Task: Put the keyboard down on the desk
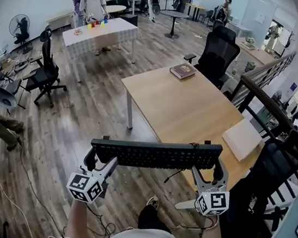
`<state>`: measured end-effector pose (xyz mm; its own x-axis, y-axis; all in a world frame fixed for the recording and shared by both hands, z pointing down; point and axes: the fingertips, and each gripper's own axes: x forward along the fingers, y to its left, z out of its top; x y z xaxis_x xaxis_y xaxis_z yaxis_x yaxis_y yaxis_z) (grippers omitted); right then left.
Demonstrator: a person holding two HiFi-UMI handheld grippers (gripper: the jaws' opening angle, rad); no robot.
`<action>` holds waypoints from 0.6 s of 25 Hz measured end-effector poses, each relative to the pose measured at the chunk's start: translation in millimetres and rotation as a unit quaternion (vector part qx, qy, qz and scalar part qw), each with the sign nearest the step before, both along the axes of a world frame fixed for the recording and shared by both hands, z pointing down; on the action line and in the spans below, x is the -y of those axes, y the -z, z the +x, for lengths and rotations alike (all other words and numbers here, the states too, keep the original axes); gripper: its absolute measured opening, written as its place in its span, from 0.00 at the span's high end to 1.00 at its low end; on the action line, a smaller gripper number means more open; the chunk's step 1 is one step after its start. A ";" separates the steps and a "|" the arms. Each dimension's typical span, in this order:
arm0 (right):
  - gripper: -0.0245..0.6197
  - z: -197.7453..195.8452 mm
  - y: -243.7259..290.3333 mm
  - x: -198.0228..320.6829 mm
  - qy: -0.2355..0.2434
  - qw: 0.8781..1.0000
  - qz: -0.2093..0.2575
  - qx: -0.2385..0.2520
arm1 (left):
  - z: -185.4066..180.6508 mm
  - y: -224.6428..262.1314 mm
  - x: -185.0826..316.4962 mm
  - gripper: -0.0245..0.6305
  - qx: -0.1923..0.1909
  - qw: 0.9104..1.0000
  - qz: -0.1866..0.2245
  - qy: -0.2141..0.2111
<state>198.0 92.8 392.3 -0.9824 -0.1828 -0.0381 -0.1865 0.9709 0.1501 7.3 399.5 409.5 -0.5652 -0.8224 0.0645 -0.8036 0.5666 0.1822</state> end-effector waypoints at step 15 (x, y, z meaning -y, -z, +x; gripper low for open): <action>0.38 -117.4 -19.0 152.3 -0.015 0.999 -0.036 -0.003 | -127.0 -1.6 157.3 0.34 -0.006 0.999 -0.030 -0.020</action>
<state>80.6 -59.5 411.3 -0.9768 -0.2134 -0.0176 -0.2141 0.9734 0.0821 -119.7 242.2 411.1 -0.5312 -0.8385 0.1212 -0.8238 0.5446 0.1572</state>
